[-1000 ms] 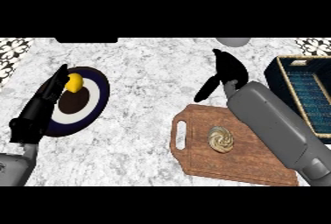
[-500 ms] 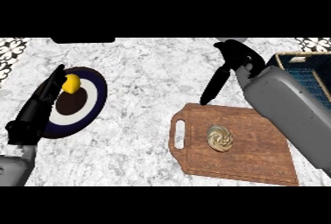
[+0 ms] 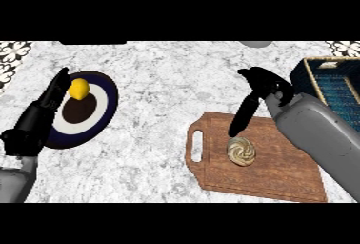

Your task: Pick the cupcake from the cutting board and place it in the basket

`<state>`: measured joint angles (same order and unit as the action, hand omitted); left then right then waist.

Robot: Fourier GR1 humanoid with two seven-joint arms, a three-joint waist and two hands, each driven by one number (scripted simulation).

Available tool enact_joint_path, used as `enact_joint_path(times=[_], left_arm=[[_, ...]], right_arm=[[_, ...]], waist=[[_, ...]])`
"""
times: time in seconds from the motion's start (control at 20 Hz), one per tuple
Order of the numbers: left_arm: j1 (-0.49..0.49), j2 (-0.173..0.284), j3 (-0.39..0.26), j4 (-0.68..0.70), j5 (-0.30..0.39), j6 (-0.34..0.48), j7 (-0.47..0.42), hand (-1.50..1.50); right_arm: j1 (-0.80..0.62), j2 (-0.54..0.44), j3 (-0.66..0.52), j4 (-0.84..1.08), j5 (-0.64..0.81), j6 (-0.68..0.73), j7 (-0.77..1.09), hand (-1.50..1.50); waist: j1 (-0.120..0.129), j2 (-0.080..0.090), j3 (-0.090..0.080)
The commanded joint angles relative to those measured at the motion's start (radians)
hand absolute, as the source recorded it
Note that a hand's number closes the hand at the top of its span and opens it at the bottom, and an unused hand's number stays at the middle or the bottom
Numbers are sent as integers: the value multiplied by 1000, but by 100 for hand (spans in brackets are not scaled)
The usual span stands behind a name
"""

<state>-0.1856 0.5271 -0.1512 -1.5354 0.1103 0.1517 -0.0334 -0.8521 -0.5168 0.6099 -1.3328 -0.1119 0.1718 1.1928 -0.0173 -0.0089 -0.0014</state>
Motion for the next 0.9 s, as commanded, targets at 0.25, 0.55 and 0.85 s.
enact_joint_path(times=[0.25, 0.55, 0.85], left_arm=[[38, 11, 43, 8, 21, -61, -53, 0], [-3, -60, 2, 22, -46, -10, -15, 0], [-6, -28, 62, 22, -15, -80, -15, 0]], right_arm=[[137, -15, 63, -55, 8, 5, 176, -150], [207, -48, 71, -120, 51, -3, 165, -150], [236, -2, 70, -119, 142, -42, 142, -150]], waist=[[8, 3, 0], [4, 5, 1], [14, 7, 1]])
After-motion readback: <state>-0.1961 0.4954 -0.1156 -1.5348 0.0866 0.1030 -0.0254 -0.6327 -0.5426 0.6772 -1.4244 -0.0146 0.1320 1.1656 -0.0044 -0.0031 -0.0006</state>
